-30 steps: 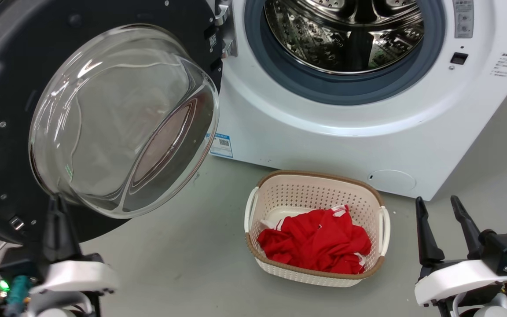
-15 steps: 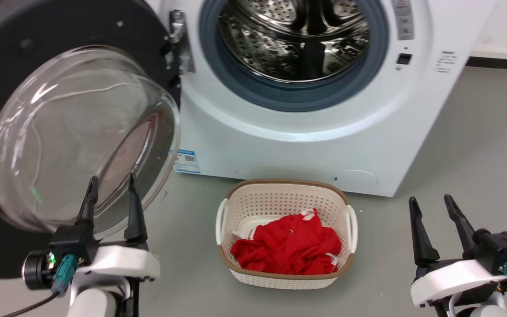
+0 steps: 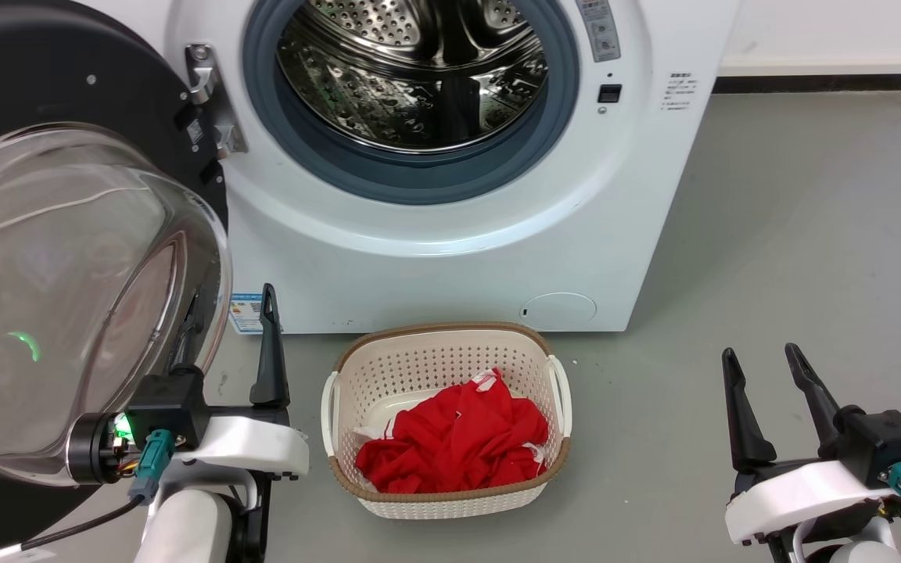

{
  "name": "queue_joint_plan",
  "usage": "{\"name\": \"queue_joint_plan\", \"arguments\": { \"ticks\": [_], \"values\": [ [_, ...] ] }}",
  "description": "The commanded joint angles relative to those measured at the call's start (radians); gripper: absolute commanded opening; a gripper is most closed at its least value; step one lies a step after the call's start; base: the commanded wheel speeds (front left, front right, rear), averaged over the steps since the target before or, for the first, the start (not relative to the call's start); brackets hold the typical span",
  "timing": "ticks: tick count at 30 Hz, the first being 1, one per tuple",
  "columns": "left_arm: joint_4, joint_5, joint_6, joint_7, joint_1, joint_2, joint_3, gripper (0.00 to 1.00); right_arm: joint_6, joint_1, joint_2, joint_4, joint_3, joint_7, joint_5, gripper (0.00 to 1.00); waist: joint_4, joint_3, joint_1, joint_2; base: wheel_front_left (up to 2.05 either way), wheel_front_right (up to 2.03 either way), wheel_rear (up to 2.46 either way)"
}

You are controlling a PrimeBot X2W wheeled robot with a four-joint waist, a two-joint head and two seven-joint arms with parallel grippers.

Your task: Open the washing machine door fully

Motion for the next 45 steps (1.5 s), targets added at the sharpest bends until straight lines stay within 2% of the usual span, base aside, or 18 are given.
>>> {"name": "queue_joint_plan", "arguments": {
  "ticks": [1, 17, 45],
  "values": [
    [-0.002, 0.01, -0.002, -0.002, 0.004, -0.004, 0.005, 1.0, -0.001, 0.0, 0.001, -0.004, 0.002, -0.005, -0.001, 1.0, -0.008, -0.001, 0.0, 0.0, 0.0, 0.0, 0.0],
    [0.021, 0.039, -0.033, -0.003, 0.073, -0.055, 0.035, 1.0, -0.001, 0.004, 0.001, 0.0, 0.026, -0.009, 0.003, 1.0, -0.002, 0.0, 0.0, 0.0, 0.0, 0.0, 0.0],
    [0.038, 0.081, -0.071, -0.003, 0.06, -0.085, 0.068, 1.0, -0.001, -0.01, 0.001, 0.023, 0.014, -0.014, 0.011, 1.0, 0.004, 0.002, 0.0, 0.0, 0.0, 0.0, 0.0]
  ]
}}
